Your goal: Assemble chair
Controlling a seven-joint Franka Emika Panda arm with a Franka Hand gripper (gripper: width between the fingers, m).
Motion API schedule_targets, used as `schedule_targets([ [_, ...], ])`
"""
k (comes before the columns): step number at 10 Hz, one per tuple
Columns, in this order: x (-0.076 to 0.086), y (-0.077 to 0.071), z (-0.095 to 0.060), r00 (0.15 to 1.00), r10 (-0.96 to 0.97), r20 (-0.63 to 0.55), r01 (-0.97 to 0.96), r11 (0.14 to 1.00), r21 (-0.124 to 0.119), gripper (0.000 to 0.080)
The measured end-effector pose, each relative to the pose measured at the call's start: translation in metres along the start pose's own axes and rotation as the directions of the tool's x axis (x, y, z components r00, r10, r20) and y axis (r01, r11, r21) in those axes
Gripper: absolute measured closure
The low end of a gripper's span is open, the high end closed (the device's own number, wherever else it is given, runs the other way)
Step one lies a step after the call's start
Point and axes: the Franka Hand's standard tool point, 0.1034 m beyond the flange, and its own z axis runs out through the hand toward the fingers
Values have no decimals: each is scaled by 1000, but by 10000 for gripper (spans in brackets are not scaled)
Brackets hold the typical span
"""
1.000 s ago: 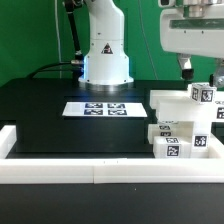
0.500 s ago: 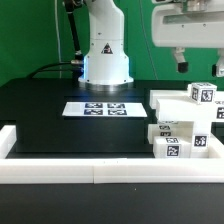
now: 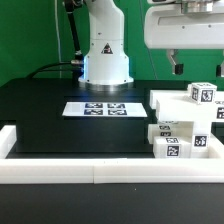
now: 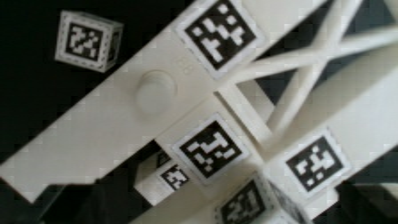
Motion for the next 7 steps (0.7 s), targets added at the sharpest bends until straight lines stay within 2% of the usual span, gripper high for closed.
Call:
schedule_targets([
  [1, -3, 3, -2, 991, -135, -6, 135, 991, 8, 151],
  [3, -6, 13, -2, 921, -391, -5, 391, 921, 8, 151],
  [7, -5, 19, 0, 794, -608, -13, 608, 794, 1, 151],
])
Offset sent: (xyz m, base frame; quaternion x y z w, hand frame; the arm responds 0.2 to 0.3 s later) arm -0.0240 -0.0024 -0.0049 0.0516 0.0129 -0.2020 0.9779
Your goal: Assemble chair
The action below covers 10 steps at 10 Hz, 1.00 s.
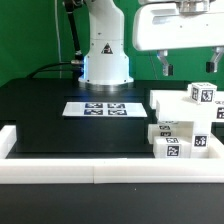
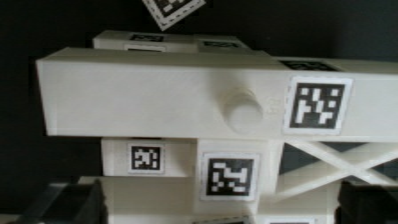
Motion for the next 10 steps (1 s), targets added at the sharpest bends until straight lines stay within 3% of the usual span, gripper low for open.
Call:
schedule_targets([
  [2, -5, 1, 6, 1000, 12, 5, -12, 1000, -6, 151],
  [6, -46, 8, 14, 999, 11, 30, -11, 1000, -3, 151],
  [10, -47, 9, 15, 1000, 10, 28, -10, 1000, -5, 151],
])
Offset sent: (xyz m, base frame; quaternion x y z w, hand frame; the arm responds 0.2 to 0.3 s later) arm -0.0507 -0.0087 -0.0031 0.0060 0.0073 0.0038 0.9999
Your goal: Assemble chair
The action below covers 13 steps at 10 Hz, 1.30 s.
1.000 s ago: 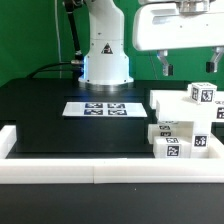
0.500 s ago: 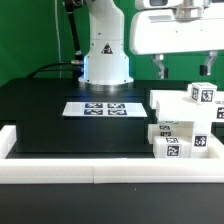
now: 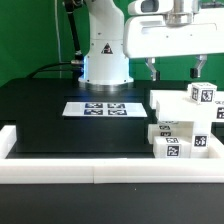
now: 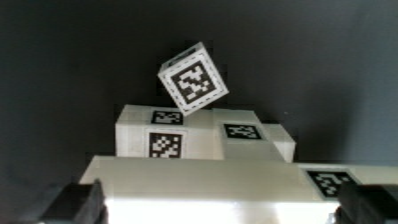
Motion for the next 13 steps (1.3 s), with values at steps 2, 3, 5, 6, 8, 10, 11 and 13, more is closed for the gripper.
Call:
schedule_targets([
  [2, -2, 5, 2, 999, -39, -11, 39, 999, -4, 151],
  [3, -10, 9, 9, 999, -49, -23, 48, 999, -14, 151],
  [5, -19, 13, 24, 998, -52, -26, 51, 998, -34, 151],
  [6, -21, 15, 32, 998, -56, -24, 55, 997, -46, 151],
  [8, -24, 17, 47, 998, -64, -20, 63, 996, -65, 151],
  [10, -23, 17, 54, 998, -69, -9, 68, 995, -72, 151],
  [11, -22, 17, 57, 998, -70, -6, 69, 995, -75, 151],
  [13, -19, 15, 59, 998, -70, -3, 70, 995, -77, 151],
])
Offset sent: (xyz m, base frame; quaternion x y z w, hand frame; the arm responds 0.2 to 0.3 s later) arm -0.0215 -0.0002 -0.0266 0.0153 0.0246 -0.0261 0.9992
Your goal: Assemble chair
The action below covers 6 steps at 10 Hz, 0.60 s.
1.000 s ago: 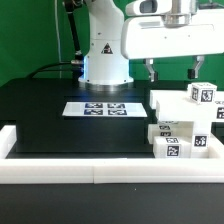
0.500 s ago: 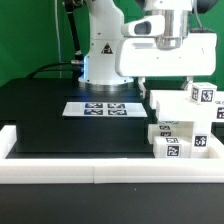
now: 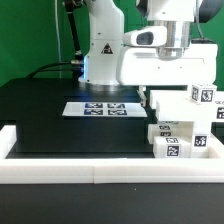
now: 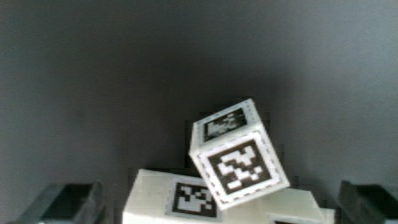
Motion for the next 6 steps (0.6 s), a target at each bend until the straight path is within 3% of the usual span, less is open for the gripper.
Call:
schedule_targets([
  [6, 0, 4, 3, 1000, -3, 1, 3, 1000, -4, 151],
])
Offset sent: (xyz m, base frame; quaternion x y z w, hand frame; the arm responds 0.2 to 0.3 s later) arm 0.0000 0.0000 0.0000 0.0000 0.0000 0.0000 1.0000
